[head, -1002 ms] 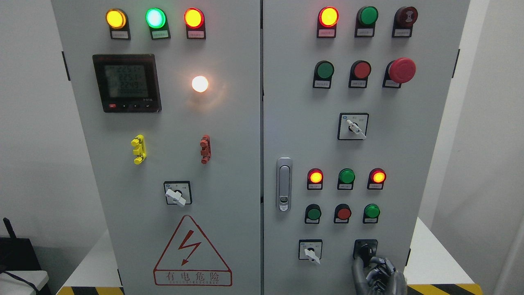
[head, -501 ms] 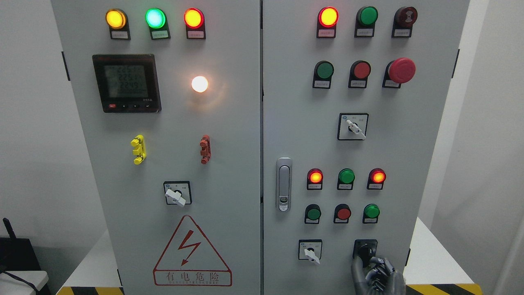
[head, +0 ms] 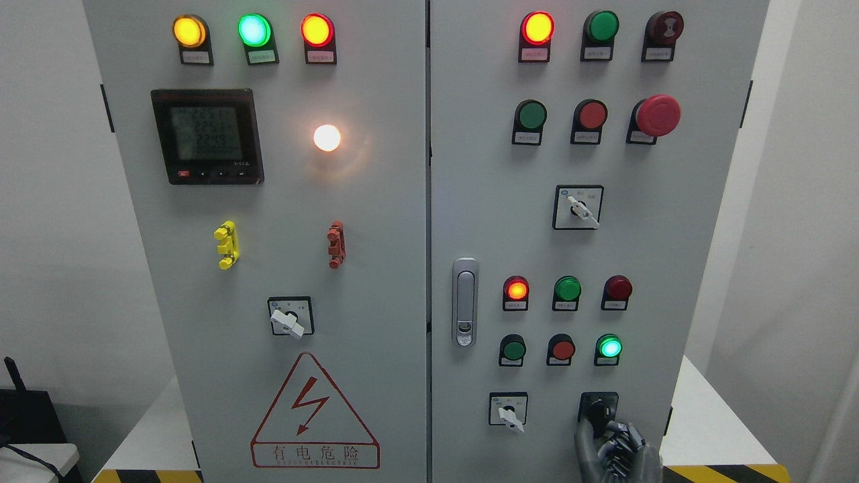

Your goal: Trip black knob to open circuit

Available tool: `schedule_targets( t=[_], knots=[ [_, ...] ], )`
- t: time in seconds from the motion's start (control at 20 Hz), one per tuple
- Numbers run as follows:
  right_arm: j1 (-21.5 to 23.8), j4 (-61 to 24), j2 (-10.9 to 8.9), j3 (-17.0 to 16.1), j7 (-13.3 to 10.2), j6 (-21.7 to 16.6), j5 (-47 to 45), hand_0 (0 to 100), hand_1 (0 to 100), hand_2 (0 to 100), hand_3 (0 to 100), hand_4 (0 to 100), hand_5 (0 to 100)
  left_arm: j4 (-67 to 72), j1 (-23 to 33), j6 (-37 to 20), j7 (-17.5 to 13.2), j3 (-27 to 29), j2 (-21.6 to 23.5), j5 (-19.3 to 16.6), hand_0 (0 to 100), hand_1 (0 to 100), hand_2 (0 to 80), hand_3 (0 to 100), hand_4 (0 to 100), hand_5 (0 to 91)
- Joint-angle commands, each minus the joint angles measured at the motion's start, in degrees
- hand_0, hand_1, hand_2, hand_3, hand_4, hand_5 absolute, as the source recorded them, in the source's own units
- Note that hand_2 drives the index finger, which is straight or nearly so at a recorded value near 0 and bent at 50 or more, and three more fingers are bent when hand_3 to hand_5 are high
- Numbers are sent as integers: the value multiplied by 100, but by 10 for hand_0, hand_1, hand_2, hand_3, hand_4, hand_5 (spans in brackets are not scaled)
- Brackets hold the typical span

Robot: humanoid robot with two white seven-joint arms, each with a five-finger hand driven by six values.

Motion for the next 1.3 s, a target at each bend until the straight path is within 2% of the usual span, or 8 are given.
schedule_targets(
  t=[0.0, 1.25],
  knots=[
    [0, 0, 0, 21, 18, 4, -116, 420, 704, 632, 956, 970, 959, 0, -44, 2, 3, 0, 1, -184, 120, 389, 0, 0, 0, 0],
    [-35, 0, 0, 3, 18, -14, -37, 413, 700, 629, 957, 971, 959, 0, -44, 2, 3, 0, 1, -193, 120, 389, 0, 0, 0, 0]
  ],
)
